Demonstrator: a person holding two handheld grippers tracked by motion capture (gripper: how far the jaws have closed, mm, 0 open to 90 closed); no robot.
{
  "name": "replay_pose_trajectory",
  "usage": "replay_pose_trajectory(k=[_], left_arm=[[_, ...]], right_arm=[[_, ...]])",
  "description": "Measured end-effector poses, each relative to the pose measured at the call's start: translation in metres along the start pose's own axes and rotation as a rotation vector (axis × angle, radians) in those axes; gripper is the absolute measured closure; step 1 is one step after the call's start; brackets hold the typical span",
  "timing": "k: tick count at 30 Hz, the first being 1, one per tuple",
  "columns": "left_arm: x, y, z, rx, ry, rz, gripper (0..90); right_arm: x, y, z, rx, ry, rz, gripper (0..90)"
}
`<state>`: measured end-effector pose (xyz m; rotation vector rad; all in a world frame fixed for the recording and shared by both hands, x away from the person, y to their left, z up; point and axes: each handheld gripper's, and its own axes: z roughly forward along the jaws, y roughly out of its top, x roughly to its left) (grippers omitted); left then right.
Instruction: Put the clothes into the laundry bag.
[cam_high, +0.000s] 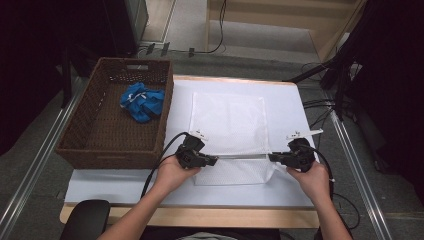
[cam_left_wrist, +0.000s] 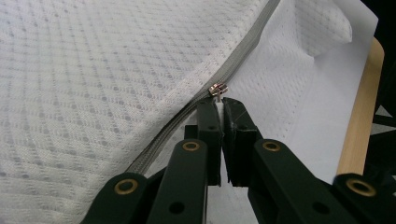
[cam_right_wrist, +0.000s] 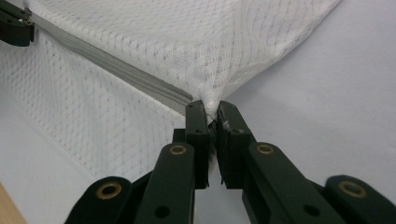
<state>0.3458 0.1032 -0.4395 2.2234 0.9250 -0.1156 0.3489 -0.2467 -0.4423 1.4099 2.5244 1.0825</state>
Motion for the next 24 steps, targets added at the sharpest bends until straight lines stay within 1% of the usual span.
replay_pose_trajectory(k=[6, 9, 10, 11, 14, 24], left_arm=[[-0.001, -0.004, -0.005, -0.01, 0.027, -0.003, 88.1], [0.0, -0.007, -0.009, -0.009, 0.03, -0.014, 88.1], [0.001, -0.008, -0.009, -0.016, 0.031, -0.027, 88.1], [0.001, -0.009, -0.011, -0.017, 0.03, -0.031, 88.1], [0.002, -0.012, -0.012, -0.011, 0.041, -0.038, 88.1], [0.004, -0.013, -0.014, -0.018, 0.036, -0.045, 88.0]], right_arm=[[-0.002, -0.001, 0.0, 0.002, 0.001, 0.005, 85.5], [-0.003, -0.001, 0.0, 0.004, 0.002, 0.009, 85.5], [-0.003, -0.001, 0.0, 0.002, 0.001, 0.009, 85.5], [-0.003, -0.001, 0.0, 0.005, 0.001, 0.009, 85.5], [-0.003, -0.001, 0.001, 0.003, 0.003, 0.006, 85.5], [-0.003, -0.002, 0.001, 0.004, 0.006, 0.008, 85.5]])
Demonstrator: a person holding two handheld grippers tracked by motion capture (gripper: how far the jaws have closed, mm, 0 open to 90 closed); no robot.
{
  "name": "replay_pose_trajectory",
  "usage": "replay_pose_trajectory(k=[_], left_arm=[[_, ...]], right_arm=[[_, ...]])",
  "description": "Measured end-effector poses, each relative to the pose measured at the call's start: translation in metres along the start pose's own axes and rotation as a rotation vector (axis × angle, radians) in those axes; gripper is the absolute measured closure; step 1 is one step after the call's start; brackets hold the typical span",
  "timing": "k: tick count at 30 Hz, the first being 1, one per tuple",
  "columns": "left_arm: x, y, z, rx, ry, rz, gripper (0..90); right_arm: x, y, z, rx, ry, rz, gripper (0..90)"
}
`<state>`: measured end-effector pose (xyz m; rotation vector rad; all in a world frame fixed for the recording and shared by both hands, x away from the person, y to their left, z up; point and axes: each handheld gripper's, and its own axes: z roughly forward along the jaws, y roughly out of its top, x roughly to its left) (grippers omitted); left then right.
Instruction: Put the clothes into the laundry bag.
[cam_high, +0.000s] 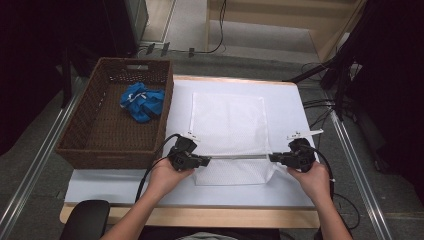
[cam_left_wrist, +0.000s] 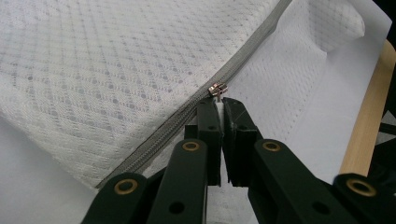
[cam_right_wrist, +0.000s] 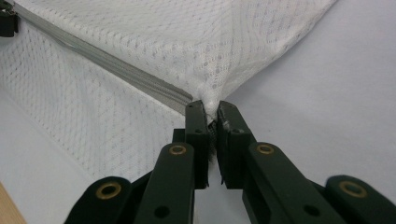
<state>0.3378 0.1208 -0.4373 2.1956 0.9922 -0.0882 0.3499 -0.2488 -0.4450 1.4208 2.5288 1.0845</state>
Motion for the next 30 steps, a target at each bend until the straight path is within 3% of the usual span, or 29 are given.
replay_pose_trajectory(k=[30], left_arm=[[0.004, -0.007, -0.015, -0.024, 0.03, -0.023, 88.1]], right_arm=[[-0.004, -0.001, -0.002, -0.009, -0.008, 0.007, 85.5]])
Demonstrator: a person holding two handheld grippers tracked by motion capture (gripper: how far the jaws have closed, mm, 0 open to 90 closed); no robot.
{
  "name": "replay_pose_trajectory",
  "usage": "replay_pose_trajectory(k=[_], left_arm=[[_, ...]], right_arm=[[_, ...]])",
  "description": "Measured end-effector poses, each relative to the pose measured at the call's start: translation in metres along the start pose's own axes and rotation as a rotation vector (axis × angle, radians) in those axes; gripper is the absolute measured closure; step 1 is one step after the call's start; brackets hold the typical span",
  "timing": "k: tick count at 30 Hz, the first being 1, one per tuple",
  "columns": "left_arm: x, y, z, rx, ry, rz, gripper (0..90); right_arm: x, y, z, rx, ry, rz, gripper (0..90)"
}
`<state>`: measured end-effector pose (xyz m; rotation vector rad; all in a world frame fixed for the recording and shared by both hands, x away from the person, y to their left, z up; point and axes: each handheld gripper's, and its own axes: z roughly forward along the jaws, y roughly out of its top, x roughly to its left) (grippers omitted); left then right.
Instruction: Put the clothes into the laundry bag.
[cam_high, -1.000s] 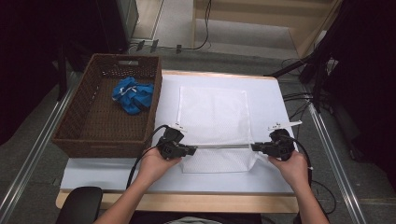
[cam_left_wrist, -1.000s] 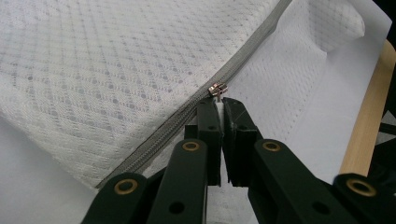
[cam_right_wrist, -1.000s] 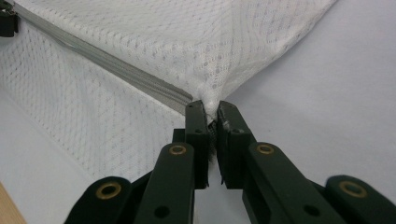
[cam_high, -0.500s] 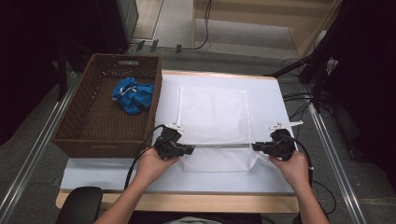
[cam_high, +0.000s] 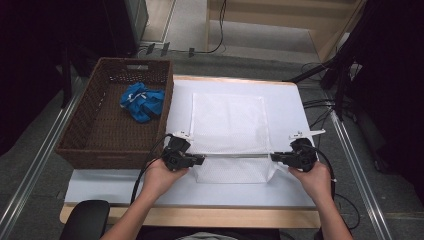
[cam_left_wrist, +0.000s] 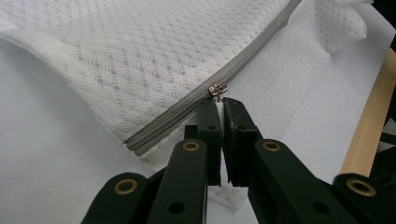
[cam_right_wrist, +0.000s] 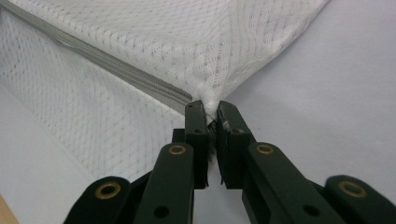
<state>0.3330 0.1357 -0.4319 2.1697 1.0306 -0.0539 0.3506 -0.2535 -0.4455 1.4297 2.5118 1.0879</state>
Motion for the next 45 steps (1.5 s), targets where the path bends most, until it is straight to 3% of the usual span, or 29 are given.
replay_pose_trajectory(k=[33, 39, 45], left_arm=[[0.004, -0.005, -0.018, -0.025, 0.042, -0.021, 88.0], [0.005, -0.004, -0.021, -0.044, 0.007, -0.051, 88.0], [0.005, -0.004, -0.02, -0.029, 0.038, -0.034, 88.0]], right_arm=[[-0.005, -0.001, -0.002, -0.002, -0.008, 0.005, 85.4], [-0.006, 0.0, -0.002, -0.001, -0.009, 0.005, 85.4], [-0.007, -0.001, -0.002, -0.004, -0.005, 0.01, 85.5]])
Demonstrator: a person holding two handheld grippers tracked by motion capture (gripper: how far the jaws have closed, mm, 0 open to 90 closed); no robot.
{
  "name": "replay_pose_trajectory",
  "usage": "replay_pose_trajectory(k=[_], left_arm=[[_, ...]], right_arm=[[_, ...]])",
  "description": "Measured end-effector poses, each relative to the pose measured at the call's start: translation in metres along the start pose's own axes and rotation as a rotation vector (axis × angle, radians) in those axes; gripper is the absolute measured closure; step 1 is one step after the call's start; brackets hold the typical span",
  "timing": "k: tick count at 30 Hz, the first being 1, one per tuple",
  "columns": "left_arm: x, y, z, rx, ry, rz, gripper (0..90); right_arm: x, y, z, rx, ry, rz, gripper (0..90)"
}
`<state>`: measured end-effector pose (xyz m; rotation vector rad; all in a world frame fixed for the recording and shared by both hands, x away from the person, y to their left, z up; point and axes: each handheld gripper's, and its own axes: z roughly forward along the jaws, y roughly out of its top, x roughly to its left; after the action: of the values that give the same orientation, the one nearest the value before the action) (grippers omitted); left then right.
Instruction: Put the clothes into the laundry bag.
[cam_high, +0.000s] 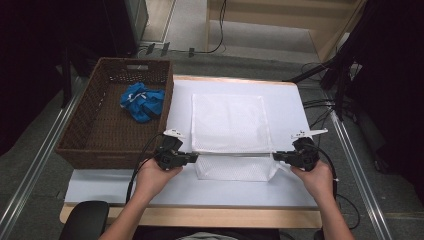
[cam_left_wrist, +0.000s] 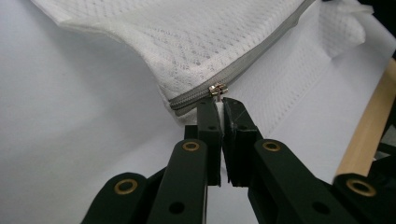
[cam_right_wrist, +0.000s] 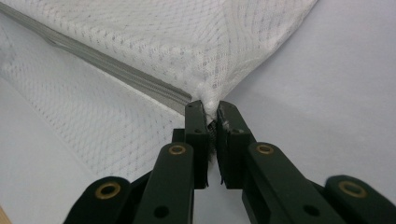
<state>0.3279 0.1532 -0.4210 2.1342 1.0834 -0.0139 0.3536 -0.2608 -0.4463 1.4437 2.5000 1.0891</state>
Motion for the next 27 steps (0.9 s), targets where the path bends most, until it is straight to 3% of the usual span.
replay_pose_trajectory(k=[13, 27], left_arm=[[-0.001, 0.0, 0.001, 0.0, 0.007, 0.003, 88.0], [-0.006, -0.001, 0.013, 0.038, 0.032, 0.026, 87.8]], right_arm=[[-0.015, -0.004, -0.008, -0.014, -0.017, 0.038, 85.5], [-0.011, -0.004, -0.001, 0.024, -0.017, 0.028, 85.7]])
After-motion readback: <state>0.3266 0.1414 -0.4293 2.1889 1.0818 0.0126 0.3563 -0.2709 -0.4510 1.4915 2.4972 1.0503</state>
